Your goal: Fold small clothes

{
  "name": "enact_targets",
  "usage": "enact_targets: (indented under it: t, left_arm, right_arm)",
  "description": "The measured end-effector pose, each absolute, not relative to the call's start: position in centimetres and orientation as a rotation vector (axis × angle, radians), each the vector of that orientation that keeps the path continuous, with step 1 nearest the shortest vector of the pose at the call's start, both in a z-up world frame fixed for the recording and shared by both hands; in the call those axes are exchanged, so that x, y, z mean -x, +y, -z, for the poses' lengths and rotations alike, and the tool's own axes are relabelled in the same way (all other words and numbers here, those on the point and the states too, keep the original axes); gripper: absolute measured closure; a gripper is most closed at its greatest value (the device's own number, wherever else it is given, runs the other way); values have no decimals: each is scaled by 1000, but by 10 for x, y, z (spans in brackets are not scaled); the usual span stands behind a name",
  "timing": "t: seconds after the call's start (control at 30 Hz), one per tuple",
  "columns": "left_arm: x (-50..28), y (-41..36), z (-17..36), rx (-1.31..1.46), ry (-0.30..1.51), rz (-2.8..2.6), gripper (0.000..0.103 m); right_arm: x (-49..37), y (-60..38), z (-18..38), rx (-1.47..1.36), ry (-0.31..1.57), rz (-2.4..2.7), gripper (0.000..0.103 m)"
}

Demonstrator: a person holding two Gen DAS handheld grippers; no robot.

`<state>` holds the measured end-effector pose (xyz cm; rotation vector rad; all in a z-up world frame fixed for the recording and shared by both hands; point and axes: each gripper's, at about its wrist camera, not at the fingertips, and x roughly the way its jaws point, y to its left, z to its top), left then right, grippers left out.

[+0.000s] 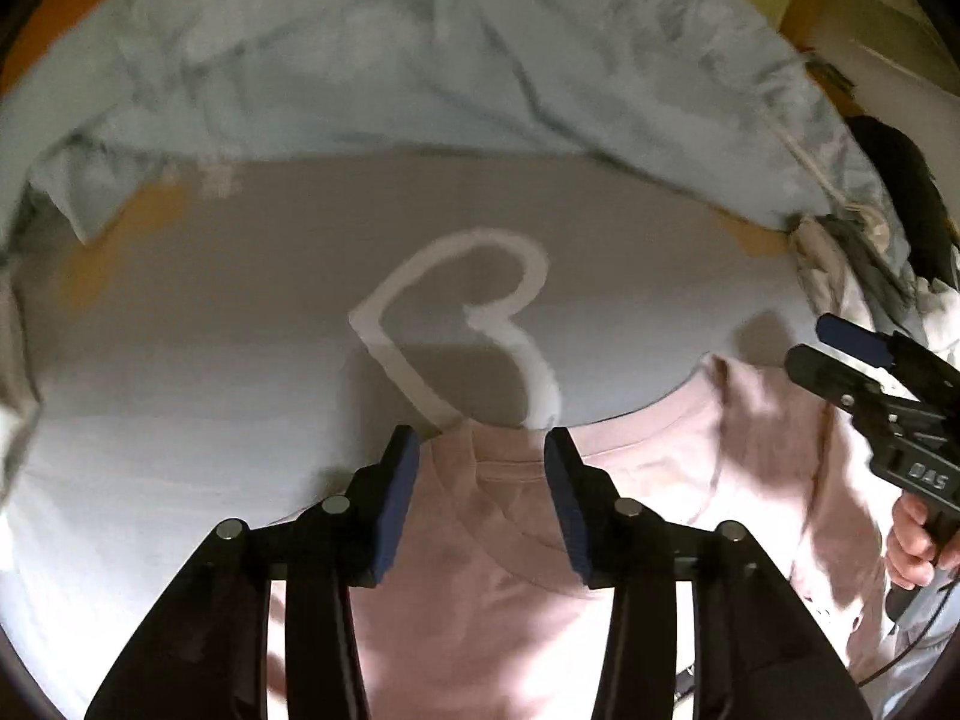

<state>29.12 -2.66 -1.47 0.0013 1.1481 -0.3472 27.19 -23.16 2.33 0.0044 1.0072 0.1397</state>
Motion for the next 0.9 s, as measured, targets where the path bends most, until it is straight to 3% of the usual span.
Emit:
enact_targets:
  t: [0.17, 0.23, 0.27, 0.33, 0.37, 0.53, 0.7, 0.9]
  left_arm:
    - [-309, -29, 53, 21, 1273, 313, 61]
    - [-310, -32, 53, 4, 1244, 327, 69]
    - [-310, -33, 53, -13, 1238, 328, 87]
    - [-310, -33, 53, -24, 1259, 357, 94]
    - [-307, -34, 49, -43, 1268, 354, 95]
    - [-260, -35, -18, -126, 1080, 353, 95]
    - [-173, -14, -79, -81, 858, 324, 95]
    - [-40, 6, -65, -55, 661, 275, 95]
  right_arm:
    - [-308, -231, 19, 14, 1213, -160, 36]
    - [-315, -231, 31, 33, 1261, -172, 49]
    - [-318, -232, 37, 31, 1278, -165, 53]
    - [-320, -234, 38, 13, 1271, -129, 78]
    - [-320, -233, 36, 16, 1259, -120, 96]
    - [-278, -228, -5, 3, 1067, -98, 97]
    - [-180, -224, -72, -22, 827, -118, 97]
    - [-45, -223, -94, -93, 714, -152, 97]
